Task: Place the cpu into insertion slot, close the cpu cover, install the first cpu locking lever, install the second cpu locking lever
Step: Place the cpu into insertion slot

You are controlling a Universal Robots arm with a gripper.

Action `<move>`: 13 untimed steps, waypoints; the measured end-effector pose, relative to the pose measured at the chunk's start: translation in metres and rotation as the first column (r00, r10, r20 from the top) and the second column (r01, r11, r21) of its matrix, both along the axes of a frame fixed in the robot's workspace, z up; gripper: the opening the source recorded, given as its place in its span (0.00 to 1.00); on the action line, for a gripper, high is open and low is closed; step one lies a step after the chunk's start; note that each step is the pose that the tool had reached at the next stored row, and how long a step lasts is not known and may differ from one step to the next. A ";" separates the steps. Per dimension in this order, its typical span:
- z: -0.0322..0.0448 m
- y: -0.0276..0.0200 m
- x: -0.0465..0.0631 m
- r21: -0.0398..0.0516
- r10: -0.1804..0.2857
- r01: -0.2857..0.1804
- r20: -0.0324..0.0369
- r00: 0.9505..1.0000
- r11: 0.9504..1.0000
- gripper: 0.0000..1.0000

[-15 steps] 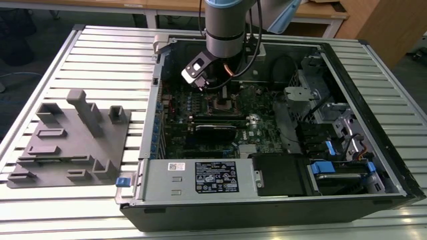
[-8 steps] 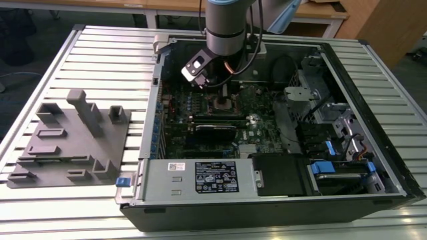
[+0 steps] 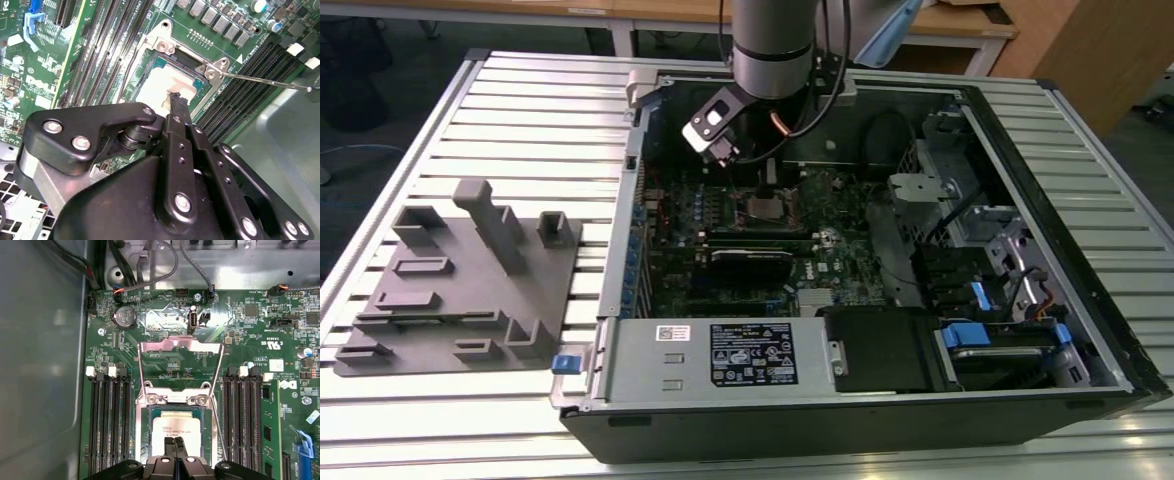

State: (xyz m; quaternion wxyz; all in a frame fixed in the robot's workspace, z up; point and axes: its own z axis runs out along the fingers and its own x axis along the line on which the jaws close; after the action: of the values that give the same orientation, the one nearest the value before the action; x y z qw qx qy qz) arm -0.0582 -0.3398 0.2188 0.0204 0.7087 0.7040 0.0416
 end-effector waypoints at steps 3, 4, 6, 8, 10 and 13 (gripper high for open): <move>0.0000 0.0000 0.000 0.000 0.000 0.000 0.000 1.000 1.000 0.11; 0.0000 0.0000 0.000 0.000 0.000 0.000 0.000 1.000 1.000 0.11; 0.0001 0.0000 0.000 0.000 0.000 0.000 -0.001 1.000 1.000 0.11; 0.0000 0.0000 0.000 0.000 0.000 0.000 -0.017 1.000 1.000 0.11; -0.0002 0.0000 0.001 0.000 0.000 0.000 -0.046 0.999 1.000 0.11; -0.0001 0.0000 0.001 0.000 0.000 0.000 -0.055 0.999 1.000 0.11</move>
State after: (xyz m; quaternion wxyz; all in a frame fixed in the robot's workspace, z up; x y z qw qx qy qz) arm -0.0573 -0.3398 0.2187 0.0012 0.7096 0.7043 0.0222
